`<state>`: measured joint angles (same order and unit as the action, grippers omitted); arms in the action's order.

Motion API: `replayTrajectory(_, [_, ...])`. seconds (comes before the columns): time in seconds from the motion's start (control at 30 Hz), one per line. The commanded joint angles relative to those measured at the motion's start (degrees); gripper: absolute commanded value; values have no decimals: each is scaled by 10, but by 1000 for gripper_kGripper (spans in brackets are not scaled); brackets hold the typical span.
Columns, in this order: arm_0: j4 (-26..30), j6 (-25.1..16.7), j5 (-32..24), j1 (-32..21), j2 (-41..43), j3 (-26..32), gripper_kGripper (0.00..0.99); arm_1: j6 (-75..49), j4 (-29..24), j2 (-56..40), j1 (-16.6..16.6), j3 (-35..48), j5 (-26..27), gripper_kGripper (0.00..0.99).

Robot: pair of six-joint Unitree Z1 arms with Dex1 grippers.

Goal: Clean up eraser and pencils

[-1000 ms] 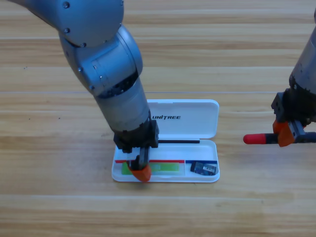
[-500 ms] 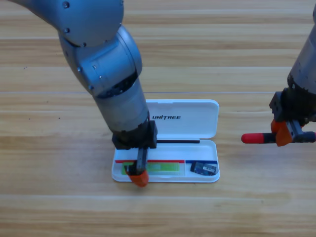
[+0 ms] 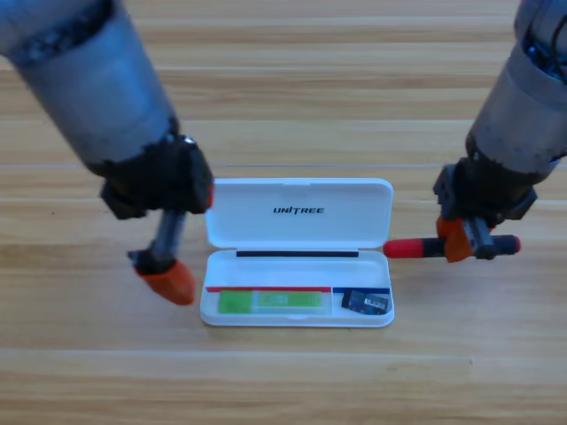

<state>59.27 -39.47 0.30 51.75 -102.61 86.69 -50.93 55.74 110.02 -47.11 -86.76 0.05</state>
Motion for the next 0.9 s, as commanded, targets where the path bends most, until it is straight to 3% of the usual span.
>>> replayTrajectory(0.03, [27,-10,-6,-19,49,-13,990,14,16,67,-43,-34,5,0])
replayTrajectory(0.3, [34,-16,-8,-32,101,-37,990,28,20,117,-56,-89,4,0])
replayTrajectory(0.6, [27,-58,-36,-129,132,-45,990,43,52,167,-69,-171,1,0])
replayTrajectory(0.9, [-29,-52,-69,-183,120,-72,990,72,116,208,-88,-268,-3,0])
